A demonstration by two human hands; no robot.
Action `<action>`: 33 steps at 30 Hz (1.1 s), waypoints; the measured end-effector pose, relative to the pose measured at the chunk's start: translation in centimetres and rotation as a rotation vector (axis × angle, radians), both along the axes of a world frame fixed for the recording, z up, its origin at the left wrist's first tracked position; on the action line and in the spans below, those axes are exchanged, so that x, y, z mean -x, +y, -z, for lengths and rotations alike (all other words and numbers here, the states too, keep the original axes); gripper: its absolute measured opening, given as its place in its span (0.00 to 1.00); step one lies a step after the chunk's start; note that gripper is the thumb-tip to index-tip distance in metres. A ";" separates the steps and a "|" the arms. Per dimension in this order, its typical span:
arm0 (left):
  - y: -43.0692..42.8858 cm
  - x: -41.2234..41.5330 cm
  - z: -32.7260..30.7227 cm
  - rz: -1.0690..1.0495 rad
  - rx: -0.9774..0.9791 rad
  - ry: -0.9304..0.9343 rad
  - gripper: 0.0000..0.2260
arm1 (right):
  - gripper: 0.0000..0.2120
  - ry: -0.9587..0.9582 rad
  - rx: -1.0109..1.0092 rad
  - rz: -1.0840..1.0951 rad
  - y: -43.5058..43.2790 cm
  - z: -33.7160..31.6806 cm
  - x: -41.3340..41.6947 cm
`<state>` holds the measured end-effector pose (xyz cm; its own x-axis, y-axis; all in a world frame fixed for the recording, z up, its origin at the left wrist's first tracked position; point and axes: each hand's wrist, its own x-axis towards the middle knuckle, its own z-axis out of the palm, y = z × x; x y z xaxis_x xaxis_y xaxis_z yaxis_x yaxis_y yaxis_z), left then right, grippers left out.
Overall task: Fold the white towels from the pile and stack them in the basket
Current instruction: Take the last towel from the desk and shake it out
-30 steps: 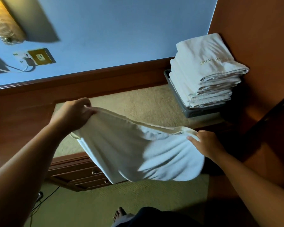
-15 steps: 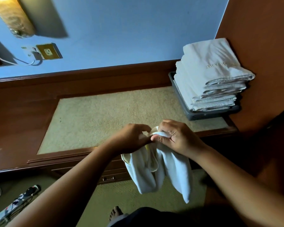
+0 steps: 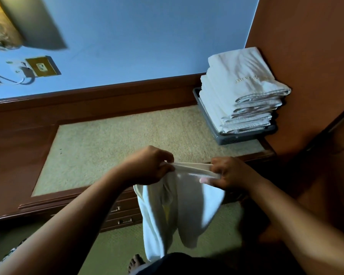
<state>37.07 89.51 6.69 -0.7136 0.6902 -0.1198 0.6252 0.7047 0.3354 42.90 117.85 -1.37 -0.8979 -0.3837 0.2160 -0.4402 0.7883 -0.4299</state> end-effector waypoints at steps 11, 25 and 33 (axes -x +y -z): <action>-1.1 0.1 -0.3 0.012 0.196 0.104 0.09 | 0.24 -0.168 -0.137 0.240 -1.0 -0.5 -0.8; -1.3 -0.9 -1.9 0.035 0.209 0.126 0.08 | 0.18 -0.369 0.179 0.031 -8.8 -2.0 0.9; -5.1 -0.2 -1.4 -0.154 0.200 -0.013 0.22 | 0.08 -0.245 0.076 0.312 -6.8 -1.1 3.1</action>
